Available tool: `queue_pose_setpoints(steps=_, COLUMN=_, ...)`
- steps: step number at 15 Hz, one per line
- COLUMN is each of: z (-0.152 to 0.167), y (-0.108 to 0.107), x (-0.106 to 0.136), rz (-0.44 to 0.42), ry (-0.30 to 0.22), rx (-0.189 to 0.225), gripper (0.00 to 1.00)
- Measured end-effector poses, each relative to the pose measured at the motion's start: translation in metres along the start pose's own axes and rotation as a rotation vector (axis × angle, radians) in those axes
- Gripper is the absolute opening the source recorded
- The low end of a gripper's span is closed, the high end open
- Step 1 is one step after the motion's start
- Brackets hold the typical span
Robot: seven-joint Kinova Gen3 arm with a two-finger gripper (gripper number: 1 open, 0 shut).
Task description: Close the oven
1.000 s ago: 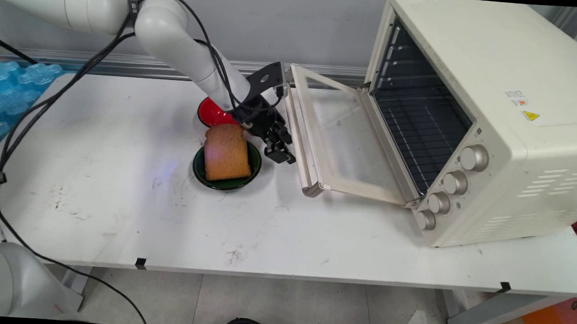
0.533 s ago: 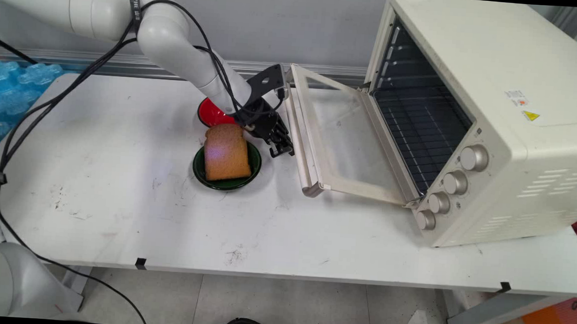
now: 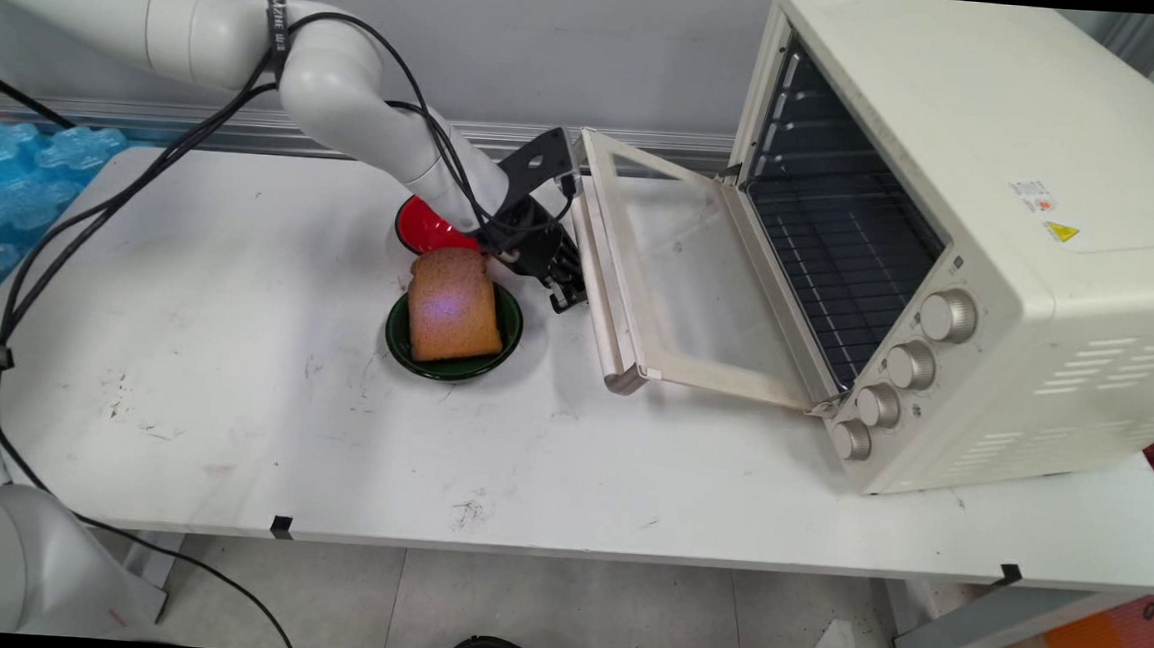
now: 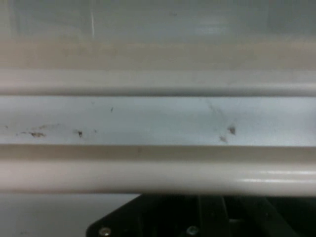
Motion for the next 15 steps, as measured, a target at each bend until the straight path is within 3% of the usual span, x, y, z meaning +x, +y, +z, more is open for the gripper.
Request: queue_pose_setpoints(steps=15, z=-0.018, y=-0.003, x=0.023, rz=0.013, ry=0.104, rx=0.016, gripper=0.0)
